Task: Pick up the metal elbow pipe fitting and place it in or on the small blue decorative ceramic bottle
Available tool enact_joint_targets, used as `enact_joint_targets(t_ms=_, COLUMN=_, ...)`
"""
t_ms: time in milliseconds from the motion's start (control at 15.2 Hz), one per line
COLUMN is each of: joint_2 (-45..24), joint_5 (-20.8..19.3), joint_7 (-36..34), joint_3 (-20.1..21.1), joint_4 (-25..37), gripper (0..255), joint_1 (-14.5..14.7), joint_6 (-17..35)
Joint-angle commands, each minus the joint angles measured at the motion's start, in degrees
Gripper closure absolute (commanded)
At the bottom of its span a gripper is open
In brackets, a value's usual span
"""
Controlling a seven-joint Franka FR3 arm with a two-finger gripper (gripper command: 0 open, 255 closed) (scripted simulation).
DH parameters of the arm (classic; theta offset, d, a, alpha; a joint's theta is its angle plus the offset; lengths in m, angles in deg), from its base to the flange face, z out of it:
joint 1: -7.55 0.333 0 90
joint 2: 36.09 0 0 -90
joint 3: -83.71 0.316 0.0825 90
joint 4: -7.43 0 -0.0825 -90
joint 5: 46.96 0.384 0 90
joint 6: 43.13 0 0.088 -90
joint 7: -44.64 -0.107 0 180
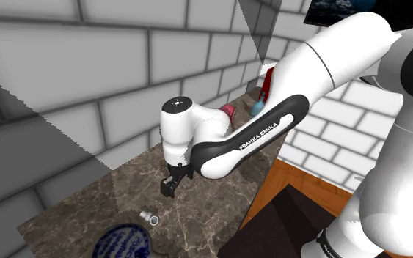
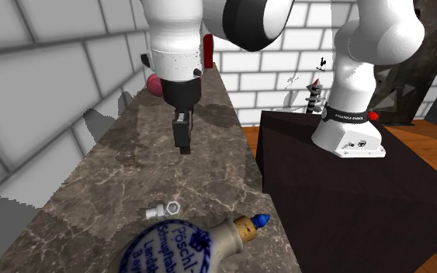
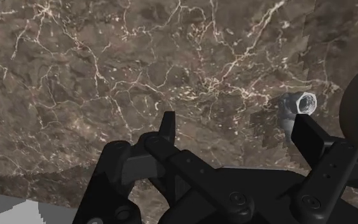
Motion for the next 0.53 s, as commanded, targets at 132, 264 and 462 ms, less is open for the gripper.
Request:
enact_joint_targets(t_ms=132, joint_2=-9.52, joint_5=-6.84, joint_7=-6.1, joint_3=-1.62, joint_4=6.77, gripper=0, joint_1=3.75, joint_6=0.57)
enact_joint_targets(t_ms=264, joint_2=-14.1, joint_5=-9.5, joint_7=-8.38, joint_3=-2.79, joint_4=10.56, gripper=0, joint_1=6.0, joint_6=0.56)
enact_joint_targets(t_ms=462, joint_2=-20.83, joint_5=-12.63, joint_7=-10.94, joint_3=-4.59, joint_4=16.75, gripper=0, joint_1=9.43, joint_6=0.23)
